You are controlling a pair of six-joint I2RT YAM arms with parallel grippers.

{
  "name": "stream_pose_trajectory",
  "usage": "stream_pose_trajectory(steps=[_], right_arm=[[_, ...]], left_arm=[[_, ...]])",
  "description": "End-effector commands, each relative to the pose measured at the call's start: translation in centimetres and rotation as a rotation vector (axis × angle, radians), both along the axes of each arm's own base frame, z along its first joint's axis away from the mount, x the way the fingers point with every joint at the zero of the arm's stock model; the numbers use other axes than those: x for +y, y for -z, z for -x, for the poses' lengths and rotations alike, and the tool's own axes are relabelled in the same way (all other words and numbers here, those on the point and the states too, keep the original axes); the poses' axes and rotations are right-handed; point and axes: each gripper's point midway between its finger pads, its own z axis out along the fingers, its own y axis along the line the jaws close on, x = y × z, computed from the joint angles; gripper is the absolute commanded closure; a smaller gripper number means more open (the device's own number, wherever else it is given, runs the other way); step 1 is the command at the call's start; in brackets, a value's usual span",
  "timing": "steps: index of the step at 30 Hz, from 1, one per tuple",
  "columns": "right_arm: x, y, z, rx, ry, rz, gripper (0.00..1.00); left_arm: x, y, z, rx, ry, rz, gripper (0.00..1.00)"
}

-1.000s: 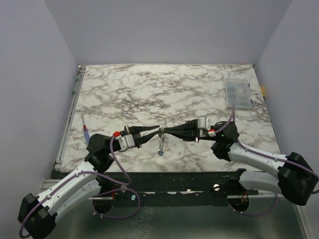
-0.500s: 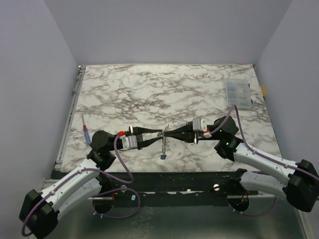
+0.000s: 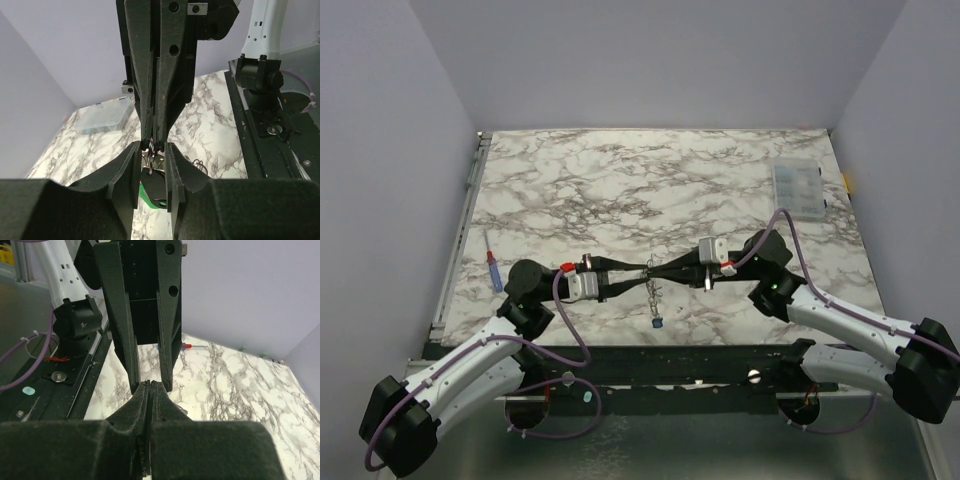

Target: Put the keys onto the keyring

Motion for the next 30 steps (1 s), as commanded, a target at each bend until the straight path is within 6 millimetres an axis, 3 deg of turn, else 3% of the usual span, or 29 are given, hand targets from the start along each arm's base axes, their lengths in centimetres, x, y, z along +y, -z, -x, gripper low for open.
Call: stream_pose_trajectory(steps=[1, 11, 19, 30], right_arm=[[0.0, -2.1, 0.6, -0.056, -0.029, -0.041, 0.99], [-0.2, -2.4, 0.7, -0.061, -0.018, -0.049, 0.99], [0.2, -2.1, 0.5, -0.049, -0.026, -0.048, 0.99], [0.5, -2.0, 0.3, -0.049, -0.033, -0.049, 0.99]], left_arm=[[0.1, -0.6, -0.3, -0.014, -0.021, 0.002, 0.68], [0.8, -0.4, -2.6, -0.02, -0.16, -0.011, 0.57], [0.5, -0.4, -2.3, -0.022, -0.136, -0.02, 0.69], [0.3, -0.1, -1.7, -0.018, -0.094, -0.031, 0.76]])
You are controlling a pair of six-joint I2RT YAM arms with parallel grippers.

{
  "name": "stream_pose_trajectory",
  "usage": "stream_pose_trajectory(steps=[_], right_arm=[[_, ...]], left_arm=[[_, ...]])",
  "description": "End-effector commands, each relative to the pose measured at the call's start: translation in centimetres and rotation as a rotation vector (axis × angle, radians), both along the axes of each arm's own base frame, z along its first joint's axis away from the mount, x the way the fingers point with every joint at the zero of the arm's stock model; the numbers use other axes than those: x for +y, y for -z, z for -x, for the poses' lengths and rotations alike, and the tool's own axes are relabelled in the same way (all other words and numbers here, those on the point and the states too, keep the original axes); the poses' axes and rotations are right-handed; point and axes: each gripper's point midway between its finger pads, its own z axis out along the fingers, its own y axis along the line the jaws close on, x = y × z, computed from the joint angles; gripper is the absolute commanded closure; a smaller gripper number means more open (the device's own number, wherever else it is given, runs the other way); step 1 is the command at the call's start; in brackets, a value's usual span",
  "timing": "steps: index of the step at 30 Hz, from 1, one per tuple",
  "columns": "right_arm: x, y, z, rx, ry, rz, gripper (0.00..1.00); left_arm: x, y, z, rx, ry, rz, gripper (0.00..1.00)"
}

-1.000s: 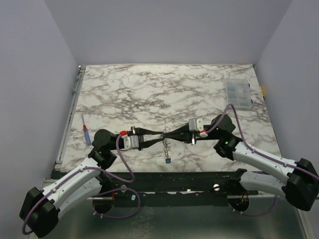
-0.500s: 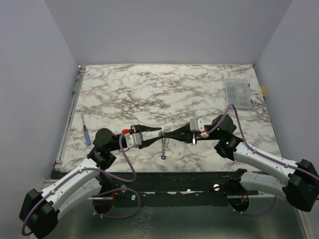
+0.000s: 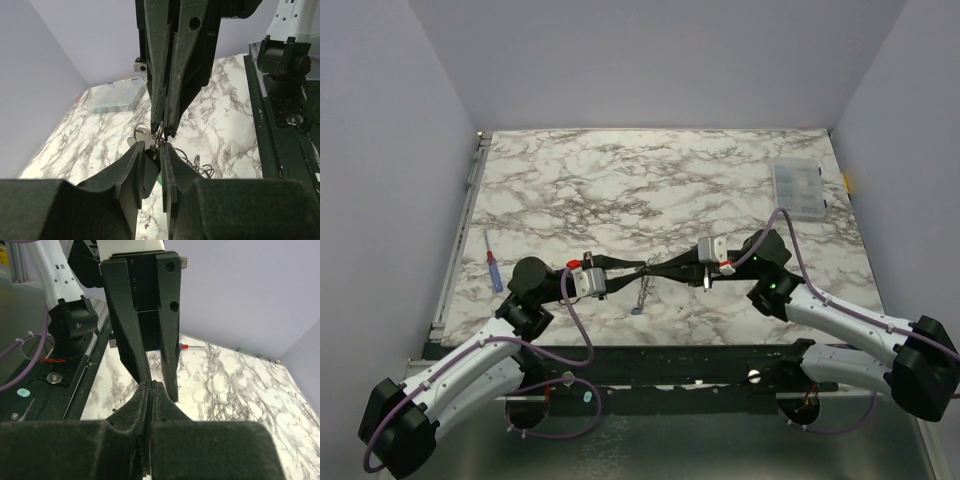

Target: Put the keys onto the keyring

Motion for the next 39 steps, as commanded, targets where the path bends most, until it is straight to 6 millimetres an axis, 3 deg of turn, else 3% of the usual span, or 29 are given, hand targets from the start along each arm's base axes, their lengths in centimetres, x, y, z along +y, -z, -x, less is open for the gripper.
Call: stream_pose_trajectory(steps=[1, 7, 17, 20, 25, 28, 36, 39], right_arm=[[0.3, -2.0, 0.4, -0.046, -0.031, -0.045, 0.99], [0.3, -1.9, 0.6, -0.043, -0.044, -0.041, 0.99], [0.4, -0.2, 0.4, 0.005, -0.033, 0.019, 0.98], [0.3, 0.0, 0.0, 0.007, -0.009, 0.038, 0.91], [0.2, -0.5, -0.9, 0.005, 0.038, 0.083, 0.67], [0.1, -0.8, -1.5, 0.035, 0.063, 0.15, 0.61], [-0.1, 0.1, -3.7, 0.129, 0.191, 0.287, 0.55], [0.4, 0.2, -4.5, 0.185, 0.248, 0.263, 0.56]], left_arm=[[-0.2, -1.4, 0.3, -0.032, 0.024, 0.011, 0.8], [-0.2, -1.5, -0.1, -0.022, 0.005, 0.016, 0.99], [0.0, -1.4, -1.5, -0.004, -0.058, -0.015, 1.0], [0.0, -1.1, -1.6, -0.007, -0.065, -0.034, 1.0], [0.3, -0.7, -2.3, -0.008, -0.104, -0.062, 1.0], [0.5, -0.1, -2.8, -0.005, -0.13, -0.093, 1.0], [1.0, 2.0, -5.1, 0.048, -0.232, -0.187, 1.0], [1.4, 2.4, -6.4, 0.079, -0.302, -0.196, 1.0]])
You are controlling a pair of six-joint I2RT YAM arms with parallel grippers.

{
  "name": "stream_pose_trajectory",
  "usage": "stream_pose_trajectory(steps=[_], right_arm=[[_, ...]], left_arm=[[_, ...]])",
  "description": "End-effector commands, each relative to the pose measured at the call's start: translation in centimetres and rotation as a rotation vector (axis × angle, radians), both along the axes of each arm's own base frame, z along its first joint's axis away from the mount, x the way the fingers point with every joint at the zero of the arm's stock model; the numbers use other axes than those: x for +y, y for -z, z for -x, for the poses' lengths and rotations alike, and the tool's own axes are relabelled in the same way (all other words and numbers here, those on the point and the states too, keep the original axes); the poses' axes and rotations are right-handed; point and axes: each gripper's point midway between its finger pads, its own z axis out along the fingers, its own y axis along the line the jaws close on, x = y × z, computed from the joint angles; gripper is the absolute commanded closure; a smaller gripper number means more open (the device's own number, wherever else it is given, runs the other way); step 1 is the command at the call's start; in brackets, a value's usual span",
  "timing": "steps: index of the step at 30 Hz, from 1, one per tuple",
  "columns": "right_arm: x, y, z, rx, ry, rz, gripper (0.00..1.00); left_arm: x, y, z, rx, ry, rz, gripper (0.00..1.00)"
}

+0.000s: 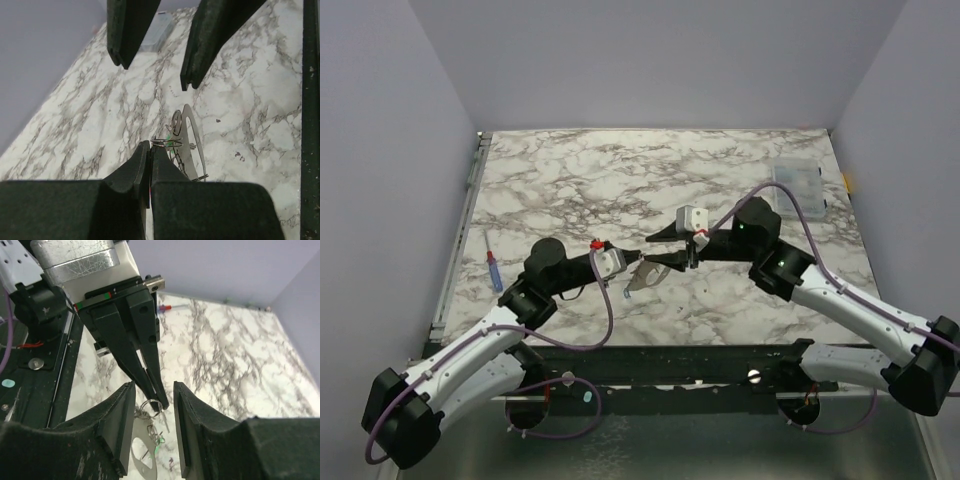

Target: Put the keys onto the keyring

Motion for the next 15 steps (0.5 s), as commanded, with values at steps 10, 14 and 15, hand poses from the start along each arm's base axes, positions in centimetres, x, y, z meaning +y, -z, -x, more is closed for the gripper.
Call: stream_pose_trajectory(steps=[10, 14, 15], right_arm=[[2.2, 6.2, -4.2, 0.109, 0.318, -0.026, 0.56], [2.9, 7.1, -5.0, 0.048, 0.373, -0.039, 0.55], [2.9, 7.1, -5.3, 0.035, 0.388, -0.043, 0.55]], left_arm=[[1.6, -0.6, -4.4, 0.073, -0.254, 0.009, 1.0], [1.6, -0.4, -4.5, 0.082, -0.263, 0.009, 1.0], [1.6, -0.4, -4.5, 0.083, -0.263, 0.008, 1.0]])
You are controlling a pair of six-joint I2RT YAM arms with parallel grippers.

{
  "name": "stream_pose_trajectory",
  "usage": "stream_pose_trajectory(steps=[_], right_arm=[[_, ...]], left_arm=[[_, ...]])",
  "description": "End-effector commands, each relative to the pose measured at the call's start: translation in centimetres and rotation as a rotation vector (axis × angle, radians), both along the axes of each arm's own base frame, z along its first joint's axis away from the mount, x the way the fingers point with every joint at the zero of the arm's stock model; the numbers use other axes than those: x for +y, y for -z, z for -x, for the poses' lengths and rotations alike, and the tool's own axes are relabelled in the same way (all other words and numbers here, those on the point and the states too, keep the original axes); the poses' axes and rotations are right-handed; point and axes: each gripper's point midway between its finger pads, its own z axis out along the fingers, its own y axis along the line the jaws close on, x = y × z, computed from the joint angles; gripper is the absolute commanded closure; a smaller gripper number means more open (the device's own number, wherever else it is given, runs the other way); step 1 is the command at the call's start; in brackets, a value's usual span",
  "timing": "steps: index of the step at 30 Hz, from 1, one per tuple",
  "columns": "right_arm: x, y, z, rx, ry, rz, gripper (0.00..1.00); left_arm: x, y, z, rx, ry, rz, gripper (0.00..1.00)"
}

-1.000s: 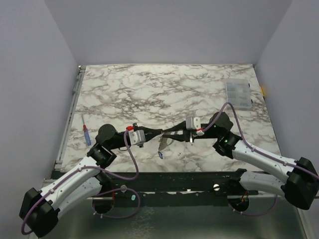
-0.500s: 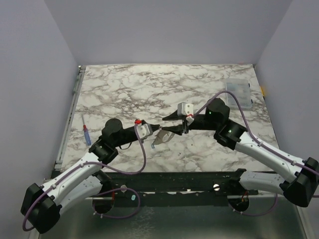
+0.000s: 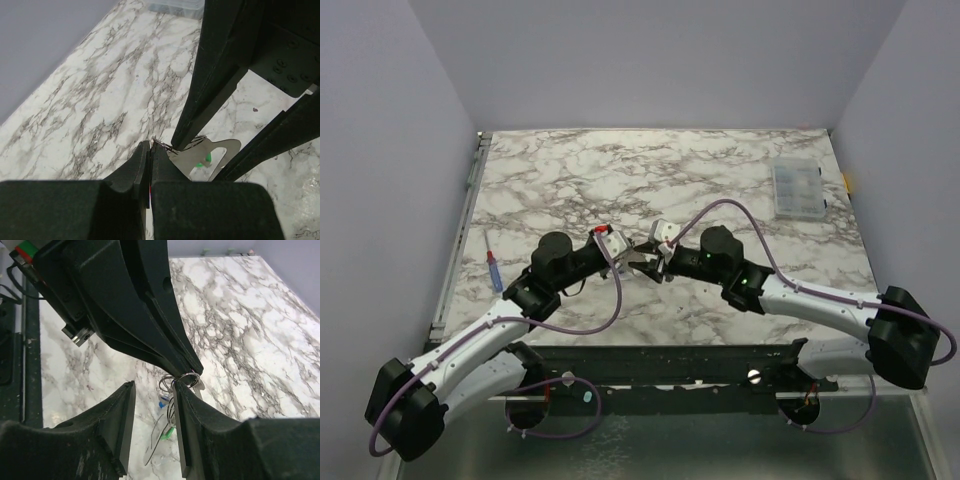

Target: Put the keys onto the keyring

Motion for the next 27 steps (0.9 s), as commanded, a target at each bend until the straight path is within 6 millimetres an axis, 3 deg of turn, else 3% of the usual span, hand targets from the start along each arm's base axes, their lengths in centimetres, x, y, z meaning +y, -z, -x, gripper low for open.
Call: stream_pose_trajectory(steps=[1, 9, 18, 24, 27], right_arm=[[0.1, -1.3, -2.7, -0.11, 0.142, -0.055, 0.55], [-0.7, -2.2, -4.5, -0.179, 0.25, -0.043, 0.55], [0.1, -1.7, -4.4, -0.194, 0.24, -0.019, 0.57], [0.4, -1.8, -4.5, -0.218, 0.247, -0.003, 0.72], [0.5, -1.9, -4.6, -0.234, 0.255, 0.01, 0.73]], left_arm=[[0.0, -2.1, -0.6, -0.02, -0.03, 0.048, 1.0], [0.1, -2.1, -0.8, -0.019, -0.042, 0.048, 1.0], [0.0, -2.1, -0.7, -0.016, -0.039, 0.049, 1.0], [-0.1, -2.0, -0.6, -0.015, -0.03, 0.046, 1.0], [-0.1, -1.8, -0.7, -0.012, -0.03, 0.039, 1.0]])
